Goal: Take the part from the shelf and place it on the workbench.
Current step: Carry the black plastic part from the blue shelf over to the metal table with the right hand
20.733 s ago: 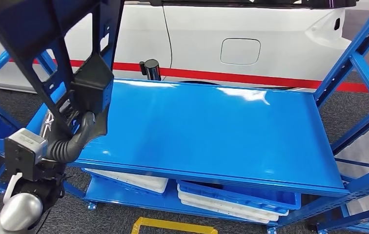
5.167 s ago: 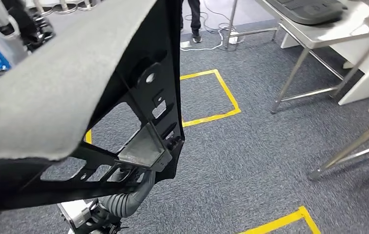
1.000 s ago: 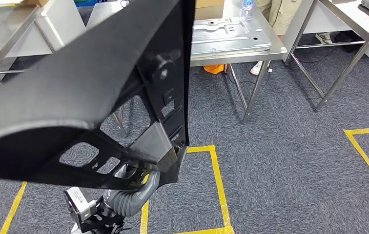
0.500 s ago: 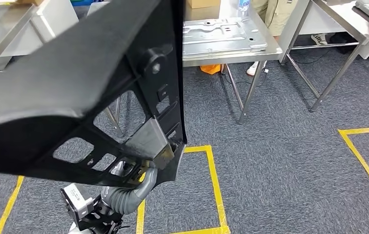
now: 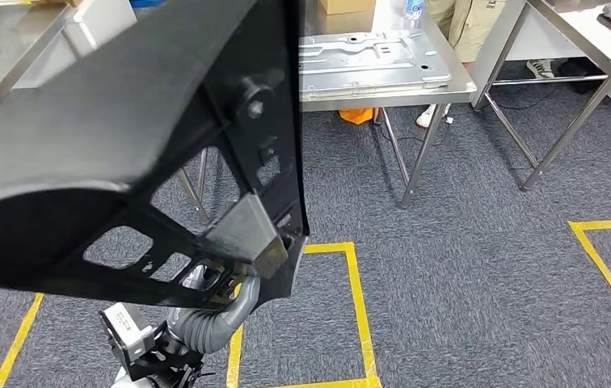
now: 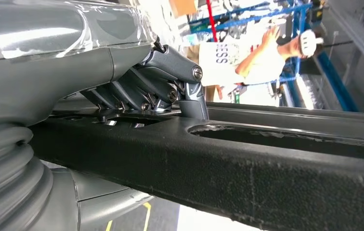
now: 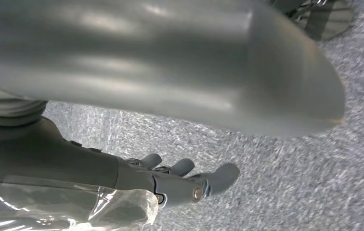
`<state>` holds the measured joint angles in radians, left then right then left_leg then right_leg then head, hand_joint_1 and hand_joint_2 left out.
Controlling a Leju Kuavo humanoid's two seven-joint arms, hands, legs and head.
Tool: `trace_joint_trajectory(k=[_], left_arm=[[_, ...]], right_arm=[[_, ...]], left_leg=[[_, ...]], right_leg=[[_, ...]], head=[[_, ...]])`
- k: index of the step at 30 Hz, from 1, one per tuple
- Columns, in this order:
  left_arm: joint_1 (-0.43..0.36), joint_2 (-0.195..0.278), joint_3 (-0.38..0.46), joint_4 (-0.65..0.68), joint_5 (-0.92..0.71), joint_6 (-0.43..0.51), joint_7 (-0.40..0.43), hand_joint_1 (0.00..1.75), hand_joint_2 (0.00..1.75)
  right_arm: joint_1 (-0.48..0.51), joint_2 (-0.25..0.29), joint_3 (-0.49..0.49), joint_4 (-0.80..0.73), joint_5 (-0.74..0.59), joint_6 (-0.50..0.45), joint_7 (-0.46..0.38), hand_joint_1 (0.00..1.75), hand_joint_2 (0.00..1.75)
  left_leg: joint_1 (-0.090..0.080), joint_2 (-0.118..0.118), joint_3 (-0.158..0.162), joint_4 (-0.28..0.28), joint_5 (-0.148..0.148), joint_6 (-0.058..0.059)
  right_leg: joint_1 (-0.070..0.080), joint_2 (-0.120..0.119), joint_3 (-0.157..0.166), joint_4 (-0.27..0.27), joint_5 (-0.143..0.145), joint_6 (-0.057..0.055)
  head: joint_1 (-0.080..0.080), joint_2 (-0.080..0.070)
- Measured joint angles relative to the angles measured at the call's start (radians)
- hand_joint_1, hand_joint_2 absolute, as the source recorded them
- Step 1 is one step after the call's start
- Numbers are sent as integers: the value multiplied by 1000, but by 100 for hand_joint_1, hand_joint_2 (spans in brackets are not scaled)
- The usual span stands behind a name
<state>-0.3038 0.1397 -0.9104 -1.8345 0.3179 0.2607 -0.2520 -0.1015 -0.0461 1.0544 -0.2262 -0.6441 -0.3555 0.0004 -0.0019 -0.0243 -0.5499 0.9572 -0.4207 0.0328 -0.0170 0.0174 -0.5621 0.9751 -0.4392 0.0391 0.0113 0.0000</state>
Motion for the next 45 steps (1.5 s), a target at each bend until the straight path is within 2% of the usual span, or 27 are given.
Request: trace_joint_trajectory(k=[2,5,6,7,8,10,12,15,17,18,20,21,22,23,26,28,30,32,33,36,37,38,39,41,42,43,45], left_arm=[[-2,0,0,0,2,-1,0,175,175],[-3,0,0,0,4,-3,0,175,175],[-2,1,0,0,4,-4,0,175,175],[-1,1,0,0,4,-4,0,175,175],[-1,1,0,0,4,-5,0,175,175],[-2,1,0,0,5,-5,0,175,175],[-3,1,0,0,7,-6,0,175,175],[-3,1,0,0,9,-6,0,175,175],[-4,1,0,0,8,-6,0,175,175],[-4,1,0,0,8,-6,0,175,175],[-4,1,0,0,7,-6,0,175,175],[-3,1,0,0,7,-6,0,175,175],[-2,2,0,0,7,-6,0,175,175],[-2,2,0,0,7,-6,0,175,175],[-2,2,0,0,7,-6,0,175,175],[-3,2,0,0,7,-6,0,175,175],[-3,2,0,0,7,-6,0,175,175],[-4,2,0,0,8,-6,0,175,175],[-4,2,0,0,9,-6,0,175,175],[-4,2,0,0,14,-6,0,175,175],[-3,2,0,0,14,-6,0,175,175],[-3,3,0,0,14,-6,0,175,175],[-3,3,0,0,14,-6,1,175,175],[-4,3,0,0,14,-6,1,175,175],[-4,3,0,0,14,-6,1,175,175],[-5,3,0,0,14,-6,0,175,175],[-4,3,0,0,14,-6,0,175,175]], right_arm=[[-1,0,0,0,1,0,-1,0,0],[-1,0,0,0,2,0,-1,0,0],[0,0,0,0,2,0,-2,0,0],[0,0,0,0,2,0,-2,0,0],[0,0,0,0,1,0,-3,0,0],[-2,0,0,0,-1,-1,-5,0,0],[-3,1,0,0,-3,-3,-10,0,0],[-3,2,0,0,-5,-5,-18,0,0],[-3,2,0,0,-5,-6,-20,0,0],[-3,2,0,0,-6,-7,-20,0,0],[-1,3,0,0,-7,-7,-20,0,0],[0,3,0,0,-7,-7,-20,0,0],[1,3,0,0,-8,-7,-20,0,0],[1,3,0,0,-8,-7,-20,0,0],[1,2,0,0,-9,-7,-20,0,0],[0,1,0,0,-9,-7,-21,0,0],[0,2,0,0,-9,-7,-22,0,0],[-1,2,0,0,-9,-7,-23,0,0],[-1,2,0,0,-9,-7,-24,0,0],[0,2,0,0,-9,-7,-26,0,0],[0,2,0,0,-10,-7,-26,0,0],[1,3,0,0,-10,-7,-26,0,0],[0,3,0,0,-11,-7,-26,0,0],[0,3,0,0,-10,-7,-26,0,0],[-1,3,0,0,-10,-7,-26,0,0],[-1,3,0,0,-9,-7,-26,0,0],[-1,3,0,0,-8,-7,-26,0,0]], left_leg=[[3,4,-19,44,-28,-10],[7,10,-116,247,-121,-23],[8,11,-142,300,-137,-25],[8,12,-152,316,-134,-25],[8,13,-139,287,-113,-23],[6,20,-63,134,-46,-13],[0,27,-6,17,-8,-3],[-4,26,0,-4,-3,7],[1,24,5,-14,5,18],[4,23,8,-18,8,22],[4,22,8,-18,9,26],[4,20,8,-18,8,27],[4,18,9,-17,8,27],[4,16,9,-17,7,26],[4,8,12,-10,0,16],[1,5,9,-6,-4,7],[2,5,8,-6,-5,-1],[6,8,-3,17,-22,-12],[8,10,-22,57,-44,-18],[11,15,-124,265,-130,-29],[11,15,-148,309,-140,-30],[12,16,-153,311,-129,-29],[12,17,-136,269,-100,-27],[10,21,-66,117,-30,-18],[7,23,-37,53,-8,-13],[4,24,-20,16,2,-8],[-4,22,-14,-2,3,0]], right_leg=[[-2,-9,0,-2,3,-12],[-2,-25,-1,-3,3,-21],[-2,-29,-2,-3,2,-21],[-1,-34,-2,-3,2,-22],[-1,-37,-1,-3,1,-21],[0,-39,2,-3,1,-20],[4,-40,2,-2,0,-14],[3,-41,1,-5,0,2],[2,-36,-9,21,-20,11],[1,-32,-28,64,-46,14],[0,-28,-91,199,-114,18],[-1,-28,-120,258,-134,20],[-1,-28,-135,286,-135,22],[-2,-28,-129,270,-116,23],[-5,-25,-32,65,-17,22],[-3,-21,0,-4,1,15],[0,-21,-1,-6,1,3],[-1,-22,0,-8,3,-9],[-4,-23,0,-9,3,-13],[-3,-24,0,-9,2,-19],[-3,-23,0,-9,1,-20],[-3,-23,2,-9,0,-20],[-4,-23,4,-9,0,-19],[-3,-23,9,-9,-3,-15],[-2,-23,11,-9,-5,-12],[-2,-23,12,-10,-7,-7],[-1,-25,14,-13,-8,4]], head=[[-2,0],[-6,0],[-6,0],[-6,0],[-7,0],[-7,0],[-6,0],[-6,0],[-5,0],[-4,0],[-2,0],[-2,0],[-2,0],[-2,0],[-2,0],[-2,0],[-3,0],[-5,0],[-6,0],[-8,0],[-8,0],[-8,0],[-8,0],[-8,0],[-8,0],[-8,0],[-8,0]])
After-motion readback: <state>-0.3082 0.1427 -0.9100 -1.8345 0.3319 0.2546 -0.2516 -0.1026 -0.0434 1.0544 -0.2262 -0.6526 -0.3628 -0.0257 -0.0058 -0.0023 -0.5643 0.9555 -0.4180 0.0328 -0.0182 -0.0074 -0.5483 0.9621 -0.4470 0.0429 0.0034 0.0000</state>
